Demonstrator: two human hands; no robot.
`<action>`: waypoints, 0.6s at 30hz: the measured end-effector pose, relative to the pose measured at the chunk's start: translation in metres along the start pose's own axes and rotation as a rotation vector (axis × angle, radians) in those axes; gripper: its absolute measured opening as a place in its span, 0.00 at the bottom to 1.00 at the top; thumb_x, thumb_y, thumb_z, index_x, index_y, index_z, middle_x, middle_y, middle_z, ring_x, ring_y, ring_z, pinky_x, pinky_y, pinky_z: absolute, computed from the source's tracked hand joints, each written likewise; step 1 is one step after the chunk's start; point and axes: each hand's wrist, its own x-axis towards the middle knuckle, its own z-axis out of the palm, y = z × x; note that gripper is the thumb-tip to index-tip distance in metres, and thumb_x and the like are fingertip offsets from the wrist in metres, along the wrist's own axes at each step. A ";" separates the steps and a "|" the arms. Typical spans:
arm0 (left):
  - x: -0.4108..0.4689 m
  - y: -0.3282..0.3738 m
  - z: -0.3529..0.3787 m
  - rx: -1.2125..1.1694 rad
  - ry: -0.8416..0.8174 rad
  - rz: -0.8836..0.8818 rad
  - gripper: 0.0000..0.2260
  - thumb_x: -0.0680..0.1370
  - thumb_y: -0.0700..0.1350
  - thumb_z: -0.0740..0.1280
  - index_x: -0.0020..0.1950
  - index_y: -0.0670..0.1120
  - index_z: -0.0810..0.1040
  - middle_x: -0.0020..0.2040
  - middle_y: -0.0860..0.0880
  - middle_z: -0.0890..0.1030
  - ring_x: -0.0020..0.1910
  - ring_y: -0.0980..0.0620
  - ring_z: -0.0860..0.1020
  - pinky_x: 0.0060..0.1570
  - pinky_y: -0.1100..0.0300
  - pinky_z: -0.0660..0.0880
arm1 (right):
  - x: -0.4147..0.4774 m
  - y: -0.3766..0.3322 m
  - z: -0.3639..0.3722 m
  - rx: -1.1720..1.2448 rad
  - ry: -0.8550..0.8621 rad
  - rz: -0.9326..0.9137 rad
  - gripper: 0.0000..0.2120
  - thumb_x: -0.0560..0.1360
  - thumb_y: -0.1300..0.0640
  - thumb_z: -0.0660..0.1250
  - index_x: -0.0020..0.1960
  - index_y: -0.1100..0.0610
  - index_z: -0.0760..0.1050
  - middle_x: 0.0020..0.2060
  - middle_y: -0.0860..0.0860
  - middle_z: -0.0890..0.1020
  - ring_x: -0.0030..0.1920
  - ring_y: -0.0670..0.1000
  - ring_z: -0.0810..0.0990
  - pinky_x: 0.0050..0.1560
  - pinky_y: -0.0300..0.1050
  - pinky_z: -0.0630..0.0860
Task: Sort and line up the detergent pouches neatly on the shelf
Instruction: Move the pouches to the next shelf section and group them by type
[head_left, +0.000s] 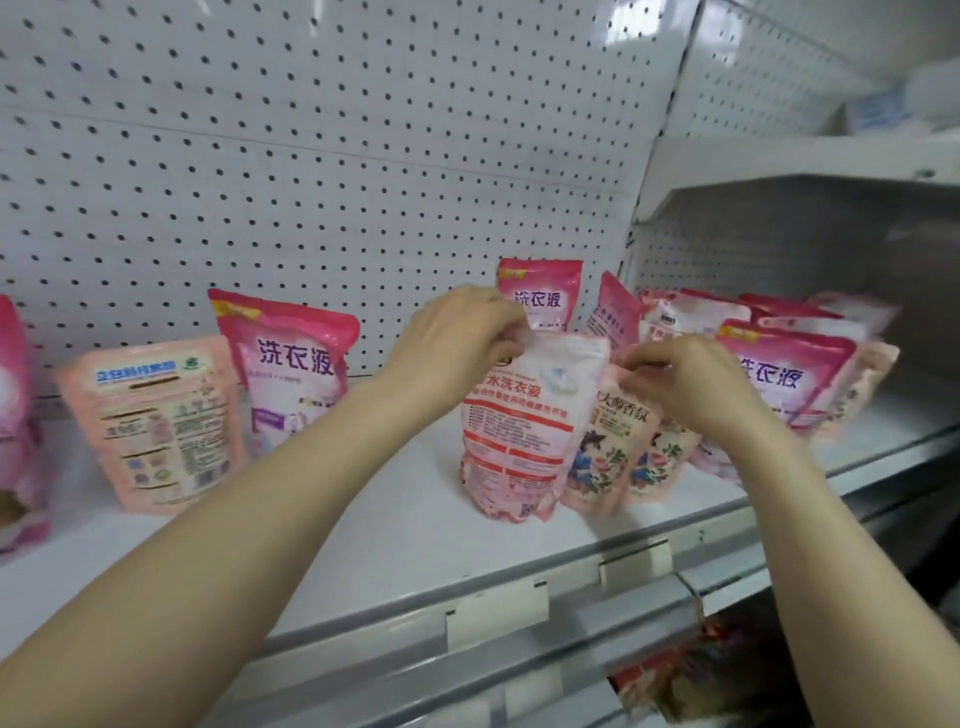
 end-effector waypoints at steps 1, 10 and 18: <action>-0.004 -0.001 -0.004 0.015 -0.003 -0.016 0.04 0.77 0.46 0.68 0.47 0.46 0.78 0.41 0.55 0.74 0.44 0.51 0.73 0.40 0.58 0.64 | 0.006 0.001 0.001 -0.002 -0.035 0.020 0.07 0.73 0.52 0.74 0.51 0.49 0.84 0.46 0.46 0.86 0.47 0.49 0.82 0.53 0.50 0.79; -0.052 -0.028 -0.055 0.260 0.111 -0.269 0.06 0.76 0.43 0.69 0.52 0.46 0.82 0.42 0.50 0.80 0.46 0.48 0.75 0.41 0.55 0.67 | 0.058 -0.074 0.040 0.256 -0.036 -0.253 0.03 0.73 0.58 0.74 0.46 0.51 0.85 0.34 0.40 0.80 0.38 0.33 0.75 0.37 0.27 0.66; -0.098 -0.054 -0.091 0.434 0.179 -0.425 0.06 0.76 0.42 0.70 0.51 0.44 0.83 0.42 0.48 0.81 0.45 0.45 0.76 0.39 0.56 0.66 | 0.086 -0.179 0.095 0.427 -0.094 -0.476 0.06 0.74 0.61 0.71 0.46 0.52 0.85 0.40 0.46 0.85 0.41 0.45 0.79 0.47 0.39 0.71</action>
